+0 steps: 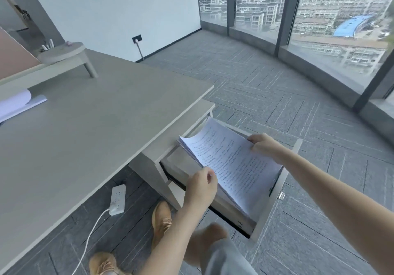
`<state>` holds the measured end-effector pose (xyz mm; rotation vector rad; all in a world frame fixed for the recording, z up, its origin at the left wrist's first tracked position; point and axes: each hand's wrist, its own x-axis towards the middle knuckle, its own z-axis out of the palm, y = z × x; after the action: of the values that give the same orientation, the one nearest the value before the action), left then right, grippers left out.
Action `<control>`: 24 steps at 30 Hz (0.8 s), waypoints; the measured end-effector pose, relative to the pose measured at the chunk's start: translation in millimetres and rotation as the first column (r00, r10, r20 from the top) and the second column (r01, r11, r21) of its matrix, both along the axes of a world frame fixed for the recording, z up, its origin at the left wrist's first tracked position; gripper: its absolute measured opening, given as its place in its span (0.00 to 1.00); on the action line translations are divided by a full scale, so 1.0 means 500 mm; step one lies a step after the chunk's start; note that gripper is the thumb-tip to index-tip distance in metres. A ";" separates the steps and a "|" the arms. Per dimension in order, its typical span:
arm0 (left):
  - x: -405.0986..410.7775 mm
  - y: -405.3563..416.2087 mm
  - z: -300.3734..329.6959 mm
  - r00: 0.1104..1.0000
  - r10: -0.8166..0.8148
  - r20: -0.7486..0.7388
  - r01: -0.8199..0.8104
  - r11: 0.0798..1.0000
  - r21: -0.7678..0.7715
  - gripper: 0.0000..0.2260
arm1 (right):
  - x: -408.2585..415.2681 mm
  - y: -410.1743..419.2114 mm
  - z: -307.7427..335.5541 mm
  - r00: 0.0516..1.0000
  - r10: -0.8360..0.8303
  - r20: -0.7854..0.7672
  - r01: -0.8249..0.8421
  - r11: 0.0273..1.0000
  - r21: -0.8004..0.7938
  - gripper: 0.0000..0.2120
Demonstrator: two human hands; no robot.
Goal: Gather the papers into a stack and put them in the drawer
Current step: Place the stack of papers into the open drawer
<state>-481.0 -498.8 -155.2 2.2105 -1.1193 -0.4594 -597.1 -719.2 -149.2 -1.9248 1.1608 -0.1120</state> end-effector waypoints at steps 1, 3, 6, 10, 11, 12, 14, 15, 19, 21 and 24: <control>0.005 -0.007 -0.007 0.998 -0.047 0.045 0.045 0.998 0.048 0.12 | 0.007 -0.003 -0.009 1.000 0.007 -0.008 -0.007 1.000 -0.009 0.19; 0.013 -0.020 -0.020 0.984 -0.124 0.125 0.106 0.984 0.141 0.13 | 0.019 -0.006 -0.027 0.999 0.026 -0.034 -0.027 0.999 -0.026 0.20; 0.016 -0.040 -0.037 0.958 -0.194 0.210 0.146 0.964 0.223 0.15 | 0.029 -0.015 -0.056 0.994 0.056 -0.093 -0.061 0.997 -0.049 0.20; 0.009 -0.060 -0.055 0.915 -0.293 0.277 0.196 0.923 0.331 0.16 | 0.031 -0.035 -0.091 0.975 0.119 -0.189 -0.137 0.987 -0.084 0.20; 0.008 -0.063 -0.059 0.906 -0.323 0.274 0.210 0.904 0.373 0.16 | 0.032 -0.039 -0.097 0.968 0.133 -0.214 -0.155 0.984 -0.089 0.21; 0.007 -0.065 -0.062 0.898 -0.351 0.266 0.221 0.881 0.418 0.16 | 0.034 -0.043 -0.102 0.961 0.146 -0.236 -0.171 0.981 -0.091 0.22; 0.003 -0.069 -0.067 0.886 -0.397 0.240 0.236 0.832 0.502 0.15 | 0.038 -0.048 -0.112 0.946 0.164 -0.280 -0.200 0.974 -0.103 0.22; 0.001 -0.071 -0.069 0.880 -0.416 0.229 0.243 0.808 0.537 0.14 | 0.040 -0.050 -0.117 0.938 0.170 -0.304 -0.210 0.972 -0.107 0.22; -0.006 -0.086 -0.077 0.860 -0.467 0.207 0.232 0.717 0.657 0.15 | 0.043 -0.050 -0.135 0.899 0.197 -0.391 -0.260 0.959 -0.115 0.13; -0.006 -0.095 -0.076 0.852 -0.489 0.186 0.225 0.664 0.713 0.16 | 0.040 -0.046 -0.141 0.885 0.201 -0.420 -0.272 0.955 -0.116 0.12; 0.001 -0.103 -0.065 0.835 -0.521 0.175 0.241 0.632 0.736 0.14 | 0.031 -0.040 -0.139 0.879 0.199 -0.433 -0.288 0.945 -0.152 0.09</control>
<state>-480.5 -550.1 -187.9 2.7745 -1.9149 -0.7626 -581.4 -739.0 -218.9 -2.3471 1.1955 0.3400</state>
